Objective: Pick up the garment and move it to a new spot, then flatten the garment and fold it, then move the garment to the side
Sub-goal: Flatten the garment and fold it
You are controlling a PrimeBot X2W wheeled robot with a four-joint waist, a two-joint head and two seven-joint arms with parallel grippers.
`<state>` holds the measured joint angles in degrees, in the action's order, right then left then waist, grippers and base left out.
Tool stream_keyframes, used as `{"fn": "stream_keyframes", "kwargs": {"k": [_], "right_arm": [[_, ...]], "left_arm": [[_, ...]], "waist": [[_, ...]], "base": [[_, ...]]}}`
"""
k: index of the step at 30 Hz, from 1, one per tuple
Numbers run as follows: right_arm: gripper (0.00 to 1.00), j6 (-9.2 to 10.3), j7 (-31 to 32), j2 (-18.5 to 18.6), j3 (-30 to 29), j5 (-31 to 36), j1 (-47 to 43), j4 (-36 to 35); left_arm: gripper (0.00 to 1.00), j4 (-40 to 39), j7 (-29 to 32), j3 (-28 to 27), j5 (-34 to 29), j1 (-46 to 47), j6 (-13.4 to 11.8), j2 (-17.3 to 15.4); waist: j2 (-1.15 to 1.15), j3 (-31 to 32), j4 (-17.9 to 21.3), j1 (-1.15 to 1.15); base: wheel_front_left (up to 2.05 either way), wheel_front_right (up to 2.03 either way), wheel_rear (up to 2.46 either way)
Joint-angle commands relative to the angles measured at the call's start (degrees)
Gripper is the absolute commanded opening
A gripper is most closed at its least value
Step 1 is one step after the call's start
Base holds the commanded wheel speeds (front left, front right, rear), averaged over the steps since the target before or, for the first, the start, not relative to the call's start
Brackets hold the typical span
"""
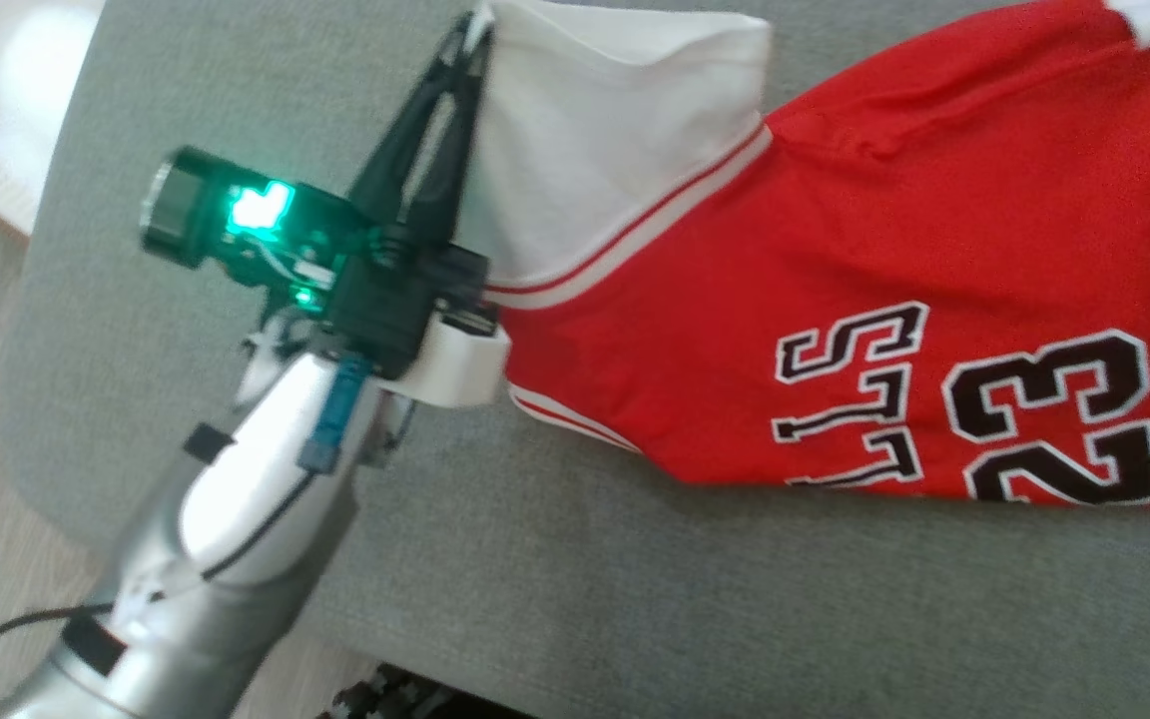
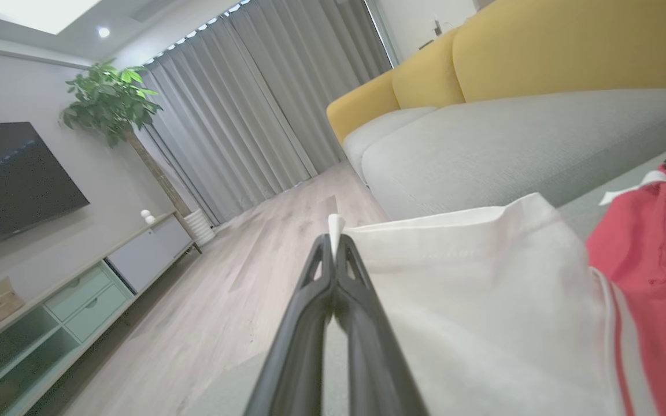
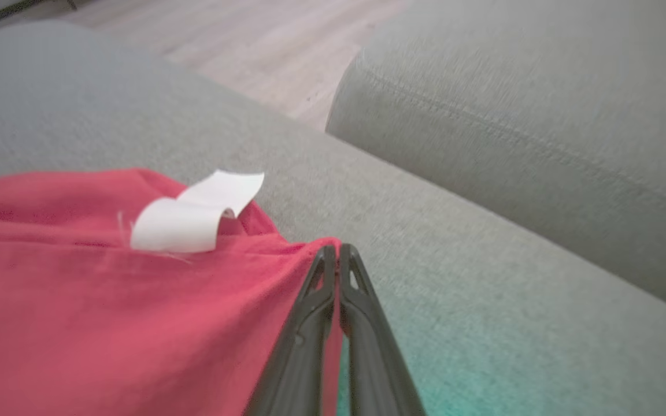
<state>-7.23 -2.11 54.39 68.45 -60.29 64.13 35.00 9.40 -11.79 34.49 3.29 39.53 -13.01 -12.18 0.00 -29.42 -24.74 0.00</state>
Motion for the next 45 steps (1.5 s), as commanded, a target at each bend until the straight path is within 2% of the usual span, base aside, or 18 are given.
{"fn": "stream_keyframes", "kwargs": {"k": [1,7,11,13,14,23,29,33,37,42,45], "right_arm": [[0.00,-0.25,-3.48,0.48,0.19,-0.97,0.53,-0.13],[0.00,-0.25,-11.21,-1.79,0.67,-2.09,2.83,-0.21],[0.00,-0.25,-12.75,-2.27,-0.88,-1.65,3.79,-1.34],[0.00,-0.25,-12.83,-2.40,-3.61,-0.24,3.93,-2.93],[0.00,-0.25,-12.83,-2.40,-3.61,-0.24,3.93,-2.93],[0.00,-0.25,-12.87,-1.39,-19.75,7.49,-5.16,-10.76],[0.00,-0.25,-12.88,-0.67,-26.47,9.93,-12.01,-16.49],[0.00,-0.25,-12.88,-0.42,-28.71,10.52,-13.61,-19.84],[0.00,-0.25,-12.29,-1.29,-28.42,11.66,-12.80,-20.51],[0.00,-0.25,-10.09,-3.74,-26.22,12.24,-8.81,-17.89],[0.00,-0.25,-9.70,-5.12,-24.56,12.31,-4.97,-14.96]], "left_arm": [[0.00,-1.31,-1.01,-3.48,0.09,2.27,-0.75,-3.24],[0.00,-0.59,-2.32,-5.46,0.30,3.89,0.02,-6.63],[0.00,-0.87,-2.65,-6.67,0.57,5.15,0.87,-8.92],[0.00,-1.07,-2.75,-7.16,0.65,5.77,1.62,-10.40],[0.00,-1.07,-2.75,-7.16,0.65,5.77,1.62,-10.40],[0.00,-2.55,-2.79,-10.94,3.74,6.25,3.97,-15.91],[0.00,-5.77,-0.10,-12.94,6.14,6.34,6.13,-19.72],[0.00,-8.38,2.08,-14.10,6.99,9.11,7.53,-21.75],[0.00,-7.71,4.11,-14.10,8.45,14.47,9.63,-21.25],[0.00,-0.67,5.74,-12.37,7.50,23.79,11.68,-19.31],[0.00,5.40,6.15,-10.73,6.79,30.11,13.21,-17.06]], "waist": [[0.00,1.94,1.79,0.00],[0.00,7.38,6.66,0.00],[0.00,11.47,10.31,0.00],[0.00,13.62,12.30,0.00],[0.00,13.62,12.30,0.00],[0.00,24.52,19.71,0.00],[0.00,30.23,24.12,0.00],[0.00,30.67,26.80,0.00],[0.00,29.29,28.66,0.00],[0.00,24.34,29.66,0.00],[0.00,19.70,29.57,0.00]], "base": [[0.00,0.00,0.00],[0.00,0.00,0.00],[0.00,0.00,0.00],[0.00,0.00,0.00],[0.00,0.00,0.00],[0.00,0.00,0.00],[0.00,0.00,0.00],[0.00,0.00,0.00],[0.00,0.00,0.00],[0.00,0.00,0.00],[0.00,0.00,0.00]]}}
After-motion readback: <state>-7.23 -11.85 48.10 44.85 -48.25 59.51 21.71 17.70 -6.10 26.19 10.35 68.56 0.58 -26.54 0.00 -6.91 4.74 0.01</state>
